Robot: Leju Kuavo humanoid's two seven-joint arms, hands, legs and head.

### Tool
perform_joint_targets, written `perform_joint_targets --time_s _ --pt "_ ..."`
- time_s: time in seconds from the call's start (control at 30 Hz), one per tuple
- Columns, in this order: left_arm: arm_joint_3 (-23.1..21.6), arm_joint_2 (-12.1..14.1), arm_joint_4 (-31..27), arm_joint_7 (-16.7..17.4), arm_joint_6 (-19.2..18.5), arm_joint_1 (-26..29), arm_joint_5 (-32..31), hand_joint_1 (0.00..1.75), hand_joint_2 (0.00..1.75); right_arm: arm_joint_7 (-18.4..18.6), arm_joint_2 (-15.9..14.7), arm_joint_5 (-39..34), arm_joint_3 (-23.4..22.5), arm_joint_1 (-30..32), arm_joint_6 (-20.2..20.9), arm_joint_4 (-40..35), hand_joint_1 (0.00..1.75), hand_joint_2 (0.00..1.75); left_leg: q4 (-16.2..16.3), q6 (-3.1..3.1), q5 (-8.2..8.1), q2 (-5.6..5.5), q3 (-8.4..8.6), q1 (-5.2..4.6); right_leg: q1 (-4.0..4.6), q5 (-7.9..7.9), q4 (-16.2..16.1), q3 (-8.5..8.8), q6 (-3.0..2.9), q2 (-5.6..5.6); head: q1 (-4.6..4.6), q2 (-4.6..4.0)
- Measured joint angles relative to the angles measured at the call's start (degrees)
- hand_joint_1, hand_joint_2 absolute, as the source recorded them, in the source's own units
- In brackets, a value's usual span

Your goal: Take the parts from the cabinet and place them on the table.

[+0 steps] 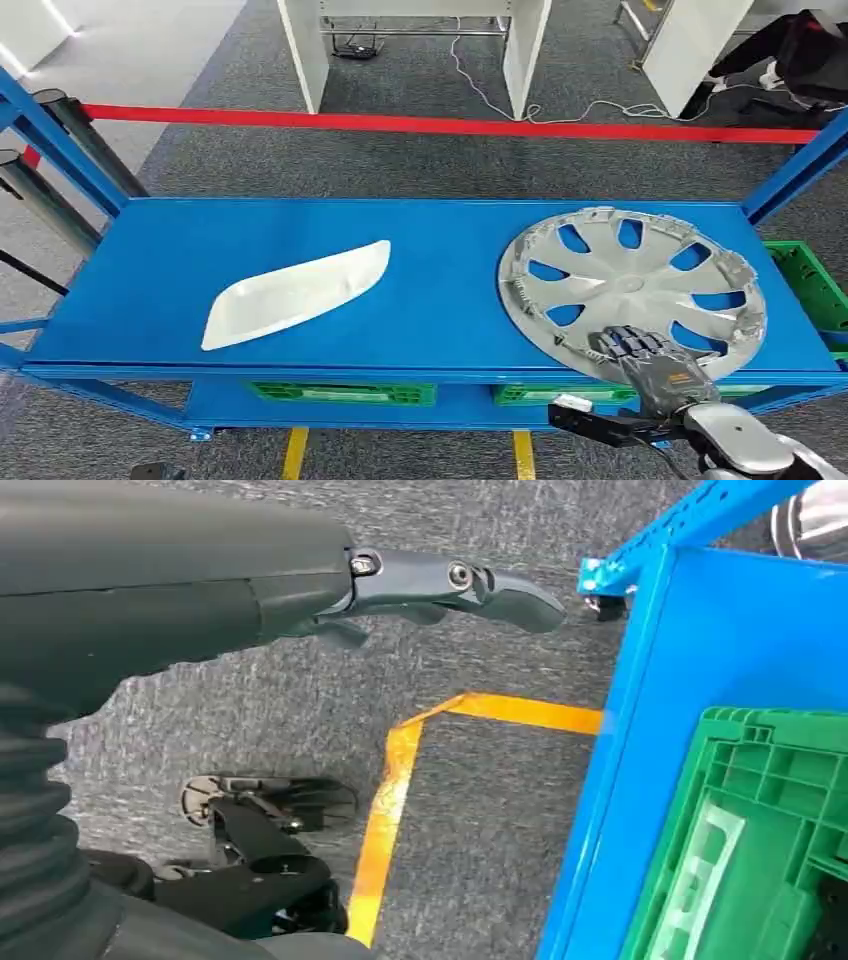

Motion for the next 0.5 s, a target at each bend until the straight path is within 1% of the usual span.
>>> perform_joint_targets --time_s 0.13,0.17,0.3,0.33,0.5 --pt "-0.6 0.3 0.4 0.0 0.3 0.0 0.7 0.0 1.75 0.9 -0.3 -0.9 0.5 0.1 -1.0 0.2 0.0 1.75 0.0 0.0 0.0 0.0 0.0 0.0 0.0 0.0 0.0 0.0 0.0 -0.01 0.0 0.0" --pt "-0.7 0.3 0.4 0.0 0.5 0.0 1.0 0.0 1.75 1.1 -0.3 -1.0 0.7 0.2 -1.2 0.2 0.35 1.75 0.0 0.0 0.0 0.0 0.0 0.0 0.0 0.0 0.0 0.01 0.0 -0.01 0.0 0.0" --pt "-1.4 0.6 0.5 -0.1 0.6 0.0 1.9 0.0 1.75 1.5 -0.8 -1.0 1.2 0.6 -2.5 0.2 0.35 1.75 0.0 0.0 0.0 -0.01 0.0 0.0 0.0 0.0 0.0 0.01 0.0 -0.01 0.0 0.0" --pt "-1.5 0.6 0.6 -0.1 0.6 0.0 2.0 0.0 1.75 1.5 -0.9 -0.9 1.3 0.7 -2.8 0.2 1.75 1.75 0.0 0.0 0.0 0.0 0.0 0.0 0.0 0.0 0.0 0.01 0.0 -0.01 0.02 0.0" --pt "-2.0 0.8 0.7 -0.2 0.9 0.1 2.6 0.0 1.75 1.5 -1.0 -0.6 1.8 0.7 -4.6 0.2 1.75 1.75 0.0 0.01 -0.01 -0.01 0.01 0.0 -0.01 0.0 0.0 0.01 0.0 -0.02 0.0 0.02"
